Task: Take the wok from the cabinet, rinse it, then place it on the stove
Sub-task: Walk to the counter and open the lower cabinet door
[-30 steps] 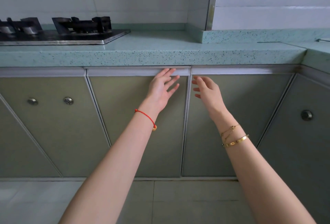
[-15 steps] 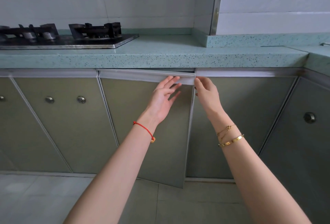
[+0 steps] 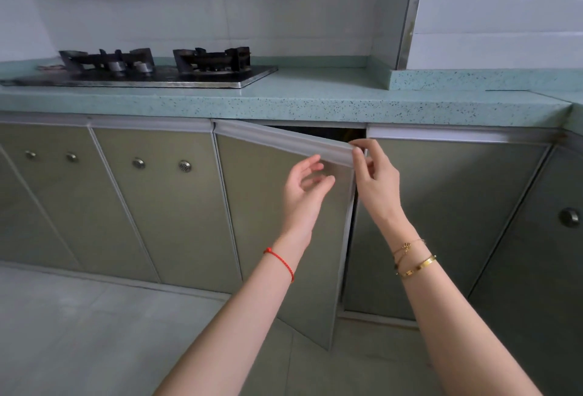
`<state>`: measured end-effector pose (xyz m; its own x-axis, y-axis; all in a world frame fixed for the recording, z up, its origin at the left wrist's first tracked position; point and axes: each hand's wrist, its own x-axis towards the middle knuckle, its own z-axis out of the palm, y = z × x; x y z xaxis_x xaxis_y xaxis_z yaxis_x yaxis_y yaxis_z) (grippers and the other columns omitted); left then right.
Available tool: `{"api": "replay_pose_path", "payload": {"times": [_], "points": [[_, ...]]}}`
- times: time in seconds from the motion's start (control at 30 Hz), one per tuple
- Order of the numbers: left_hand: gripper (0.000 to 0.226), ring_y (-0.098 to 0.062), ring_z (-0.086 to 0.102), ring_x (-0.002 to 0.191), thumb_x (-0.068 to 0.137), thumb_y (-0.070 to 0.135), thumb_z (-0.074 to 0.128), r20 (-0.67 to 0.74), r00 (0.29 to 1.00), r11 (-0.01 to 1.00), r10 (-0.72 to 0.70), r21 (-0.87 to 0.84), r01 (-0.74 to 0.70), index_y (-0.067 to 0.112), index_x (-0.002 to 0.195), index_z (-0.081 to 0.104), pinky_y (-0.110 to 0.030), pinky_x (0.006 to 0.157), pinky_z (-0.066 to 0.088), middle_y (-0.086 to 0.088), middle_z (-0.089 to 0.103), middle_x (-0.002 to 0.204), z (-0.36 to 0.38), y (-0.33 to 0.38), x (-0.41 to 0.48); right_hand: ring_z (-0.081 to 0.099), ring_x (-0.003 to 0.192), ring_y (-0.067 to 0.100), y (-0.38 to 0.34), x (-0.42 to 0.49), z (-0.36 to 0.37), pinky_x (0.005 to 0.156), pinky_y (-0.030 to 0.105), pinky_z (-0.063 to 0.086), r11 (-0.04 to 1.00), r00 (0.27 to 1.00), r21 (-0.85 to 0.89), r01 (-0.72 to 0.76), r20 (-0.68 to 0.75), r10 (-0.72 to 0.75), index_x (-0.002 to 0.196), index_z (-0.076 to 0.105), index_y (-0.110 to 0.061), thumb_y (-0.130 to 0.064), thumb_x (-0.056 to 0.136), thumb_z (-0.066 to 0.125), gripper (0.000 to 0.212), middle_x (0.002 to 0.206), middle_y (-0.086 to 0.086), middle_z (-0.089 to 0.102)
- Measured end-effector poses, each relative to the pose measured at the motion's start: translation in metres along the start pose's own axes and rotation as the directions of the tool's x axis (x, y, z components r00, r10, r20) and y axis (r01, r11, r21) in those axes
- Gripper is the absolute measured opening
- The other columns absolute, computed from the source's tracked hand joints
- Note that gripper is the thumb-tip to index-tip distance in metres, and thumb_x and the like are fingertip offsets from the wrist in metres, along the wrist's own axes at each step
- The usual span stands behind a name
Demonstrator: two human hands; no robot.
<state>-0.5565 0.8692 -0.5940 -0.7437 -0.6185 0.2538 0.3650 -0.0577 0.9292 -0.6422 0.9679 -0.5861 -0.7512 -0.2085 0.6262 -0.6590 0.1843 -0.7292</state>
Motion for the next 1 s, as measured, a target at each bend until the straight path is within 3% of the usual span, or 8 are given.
{"api": "replay_pose_path", "payload": {"times": [0.2,0.4,0.73,0.83,1.0], "points": [[0.051,-0.009,0.061,0.105,0.077,0.005,0.077,-0.050,0.992,0.983,0.120,0.145,-0.112,0.019,0.123,0.058,-0.026,0.095,0.051,0.010,0.065,0.114,-0.010,-0.004,-0.037,0.057,0.070,0.002,-0.020,-0.031,0.001,0.064,0.007,0.036,0.995,0.995,-0.011,0.098,0.011,-0.098,0.110,0.063,-0.028,-0.034,0.101,0.050,0.016,0.072,-0.008,0.058],[0.053,-0.006,0.061,0.106,0.076,0.013,0.080,-0.081,0.974,0.951,0.211,0.249,-0.185,0.024,0.123,0.058,-0.024,0.093,0.051,0.008,0.064,0.117,-0.030,-0.001,-0.067,0.057,0.071,0.001,-0.037,-0.050,0.006,0.063,0.004,0.037,0.979,0.980,-0.034,0.200,0.025,-0.199,0.108,0.061,-0.024,-0.035,0.100,0.051,0.017,0.075,-0.006,0.057],[0.041,-0.002,0.066,0.104,0.075,0.032,0.081,-0.265,0.894,0.898,0.362,0.356,-0.258,0.034,0.113,0.065,-0.016,0.088,0.051,0.018,0.070,0.107,-0.061,0.007,-0.098,0.058,0.077,0.005,-0.065,-0.081,0.026,0.069,0.010,0.042,0.936,0.931,0.072,0.346,0.097,-0.351,0.111,0.060,-0.020,-0.030,0.100,0.054,0.016,0.086,-0.004,0.056],[0.040,-0.005,0.067,0.104,0.074,0.032,0.081,-0.280,0.873,0.873,0.398,0.407,-0.268,0.033,0.111,0.066,-0.021,0.089,0.053,0.017,0.071,0.106,-0.074,0.008,-0.103,0.057,0.079,0.001,-0.073,-0.085,0.033,0.072,0.010,0.041,0.923,0.916,0.104,0.371,0.120,-0.382,0.110,0.061,-0.016,-0.028,0.100,0.056,0.016,0.087,-0.005,0.056],[0.037,-0.009,0.070,0.099,0.075,0.021,0.080,-0.294,0.840,0.840,0.455,0.455,-0.296,0.028,0.108,0.067,-0.030,0.088,0.055,0.013,0.073,0.103,-0.097,0.014,-0.109,0.059,0.077,0.014,-0.095,-0.092,0.050,0.071,0.034,0.052,0.899,0.881,0.132,0.418,0.185,-0.436,0.100,0.057,-0.016,-0.031,0.098,0.057,0.015,0.089,-0.001,0.055]]}}
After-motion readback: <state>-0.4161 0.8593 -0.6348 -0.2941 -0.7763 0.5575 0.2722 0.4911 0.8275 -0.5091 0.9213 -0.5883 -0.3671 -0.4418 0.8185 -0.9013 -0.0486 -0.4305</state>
